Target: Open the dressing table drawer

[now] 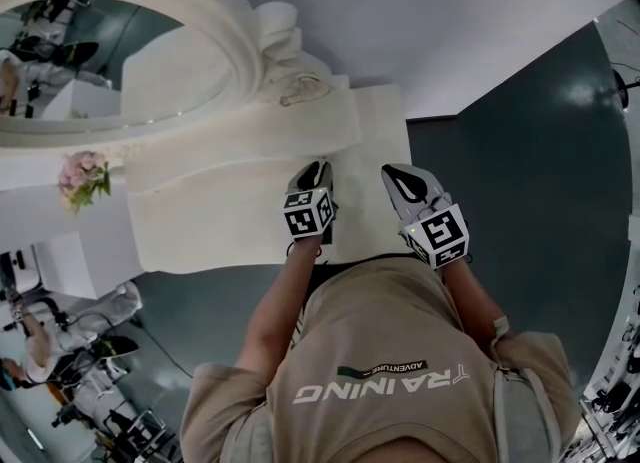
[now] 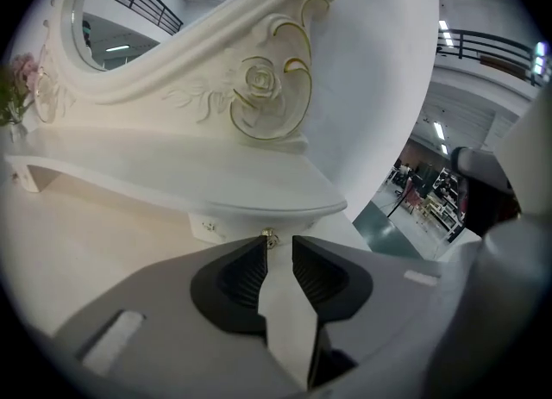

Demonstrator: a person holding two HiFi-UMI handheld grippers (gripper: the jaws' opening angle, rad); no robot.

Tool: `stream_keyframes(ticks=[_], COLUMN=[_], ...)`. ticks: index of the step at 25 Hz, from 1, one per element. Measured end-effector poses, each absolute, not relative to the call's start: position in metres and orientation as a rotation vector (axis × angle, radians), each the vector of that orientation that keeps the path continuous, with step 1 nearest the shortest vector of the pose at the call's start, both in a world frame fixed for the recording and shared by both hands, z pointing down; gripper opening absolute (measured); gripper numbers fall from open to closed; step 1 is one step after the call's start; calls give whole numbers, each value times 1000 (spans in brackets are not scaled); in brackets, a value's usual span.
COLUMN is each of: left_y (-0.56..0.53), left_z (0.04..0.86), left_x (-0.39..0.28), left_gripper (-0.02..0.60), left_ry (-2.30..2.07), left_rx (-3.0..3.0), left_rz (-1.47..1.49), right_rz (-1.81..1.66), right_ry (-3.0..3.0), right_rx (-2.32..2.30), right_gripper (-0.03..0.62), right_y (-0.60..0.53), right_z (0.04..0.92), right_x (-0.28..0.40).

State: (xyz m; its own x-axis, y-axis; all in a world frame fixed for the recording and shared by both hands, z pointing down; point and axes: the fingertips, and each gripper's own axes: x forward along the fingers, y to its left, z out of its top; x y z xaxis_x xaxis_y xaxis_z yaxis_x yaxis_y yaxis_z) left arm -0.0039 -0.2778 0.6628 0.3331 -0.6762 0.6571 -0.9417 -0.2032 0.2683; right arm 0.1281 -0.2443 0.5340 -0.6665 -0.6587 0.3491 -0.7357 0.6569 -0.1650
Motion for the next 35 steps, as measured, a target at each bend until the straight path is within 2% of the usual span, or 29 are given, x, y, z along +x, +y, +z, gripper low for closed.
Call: stream_keyframes(ticks=[8, 13, 18, 35], left_y=[-292, -301, -301, -279], left_z=[685, 694, 695, 695], left_x=[-5, -2, -2, 2], left_gripper=[143, 141, 114, 112], left_ry=[-1421, -1428, -1446, -1425], left_rx=[1921, 1917, 1918, 1892], left_rz=[571, 590, 584, 608], right_rz=[452, 472, 482, 461], right_ry=[-2584, -2565, -2557, -2573], right_rx=[1110, 1105, 1098, 1098], right_gripper=[3, 3, 3, 3], right_y=[-249, -253, -256, -252], right_z=[544, 552, 555, 551], right_x=[134, 139, 140, 139])
